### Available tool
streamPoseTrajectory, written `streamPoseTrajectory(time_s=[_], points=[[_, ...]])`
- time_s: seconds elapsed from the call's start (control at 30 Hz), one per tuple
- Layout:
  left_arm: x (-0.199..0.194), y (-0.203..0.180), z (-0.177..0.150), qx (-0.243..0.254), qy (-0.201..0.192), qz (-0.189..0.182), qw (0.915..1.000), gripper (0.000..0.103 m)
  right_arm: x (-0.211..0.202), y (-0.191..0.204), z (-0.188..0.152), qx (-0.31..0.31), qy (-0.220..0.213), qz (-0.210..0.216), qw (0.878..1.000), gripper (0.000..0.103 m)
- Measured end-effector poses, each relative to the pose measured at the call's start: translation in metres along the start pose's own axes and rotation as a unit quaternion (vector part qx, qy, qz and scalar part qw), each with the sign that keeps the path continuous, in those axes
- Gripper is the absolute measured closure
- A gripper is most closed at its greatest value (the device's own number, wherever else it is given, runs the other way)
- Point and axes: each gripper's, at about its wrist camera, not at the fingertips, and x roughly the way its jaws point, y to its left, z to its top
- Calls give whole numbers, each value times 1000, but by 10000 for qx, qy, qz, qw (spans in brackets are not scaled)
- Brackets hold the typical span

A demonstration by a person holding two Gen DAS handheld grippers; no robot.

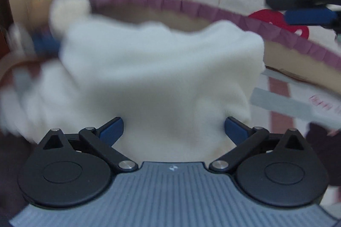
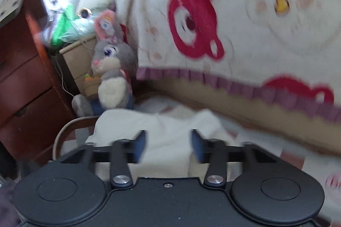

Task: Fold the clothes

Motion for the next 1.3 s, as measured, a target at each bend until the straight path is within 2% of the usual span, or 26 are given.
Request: streamPoseTrajectory(time_s=[0.03, 0.07, 0.17, 0.2, 0.23, 0.27, 0.3, 0.33, 0.37, 0.4, 0.43, 0.47, 0.5, 0.53, 0.57, 0.63, 0.73, 0.83, 0.9, 0.97, 1.03, 1.13, 1.2, 1.27, 1.3], points=[[7, 3, -1, -214, 158, -119, 9996, 0, -2, 4, -2, -182, -60, -36, 9998, 32], [14, 6, -2, -329, 280, -159, 9989, 0, -2, 6, -3, -296, -25, -103, 9995, 30], [23, 2, -9, -120, 292, -84, 9995, 0, -3, 9, -8, -538, 85, -238, 9982, 24], [23, 2, -9, -62, 249, 33, 9997, 5, -4, 6, -11, -496, 112, -260, 9984, 24], [23, 2, -9, -21, 188, 201, 9996, 11, -5, 4, -14, -450, 140, -283, 9985, 23], [23, 2, -9, 20, 126, 368, 9992, 36, -6, -1, -17, -329, 173, -341, 9987, 21], [20, 3, -7, 73, 83, 498, 9987, 49, -7, -7, -21, -207, 209, -399, 9988, 21], [14, 9, -4, 3, -13, 505, 9987, 56, -7, -14, -24, -41, 285, -467, 9985, 21], [6, 21, 0, -246, -199, 422, 9986, 73, -7, -22, -27, 124, 361, -535, 9978, 21], [-6, 35, 4, -534, -469, 451, 9965, 78, -7, -29, -30, 289, 439, -602, 9968, 21], [-19, 49, 7, -808, -767, 553, 9922, 79, -6, -36, -33, 431, 570, -655, 9953, 21], [-32, 63, 9, -1081, -1064, 655, 9863, 80, -6, -43, -36, 573, 704, -705, 9934, 26], [-42, 76, 10, -1335, -1289, 751, 9798, 80, -4, -49, -37, 698, 880, -685, 9913, 36], [-50, 88, 9, -1577, -1474, 846, 9728, 80, -1, -55, -38, 855, 1044, -601, 9890, 57], [-58, 101, 8, -1818, -1657, 939, 9647, 80, 2, -61, -40, 1045, 1215, -553, 9855, 58], [-59, 117, 3, -2055, -1639, 1089, 9587, 80, 7, -65, -44, 1175, 1329, -479, 9830, 59], [-50, 118, 3, -2032, -1405, 1256, 9608, 79, 15, -67, -48, 1348, 1463, -340, 9794, 58], [-48, 113, 7, -1951, -1305, 1077, 9661, 78, 27, -71, -52, 1844, 1601, -133, 9696, 57], [-48, 110, 3, -1875, -1183, 955, 9704, 75, 38, -76, -56, 2269, 1694, -1, 9591, 52], [-48, 109, -1, -1835, -1082, 824, 9736, 74, 54, -86, -65, 2730, 1776, -66, 9455, 42], [-45, 109, -7, -1834, -1037, 697, 9751, 72, 69, -98, -76, 3213, 1841, -136, 9288, 40], [-47, 102, -9, -1581, -1122, 637, 9790, 64, 88, -115, -101, 4145, 1820, -9, 8917, 36], [-51, 99, -9, -1576, -1204, 546, 9786, 60, 97, -119, -114, 4574, 1741, 164, 8719, 32], [-57, 100, -11, -1766, -1315, 325, 9749, 57, 108, -118, -122, 4689, 1771, 241, 8650, 25], [-61, 103, -13, -1930, -1403, 122, 9710, 50, 115, -116, -123, 4656, 1828, 250, 8656, 25]])
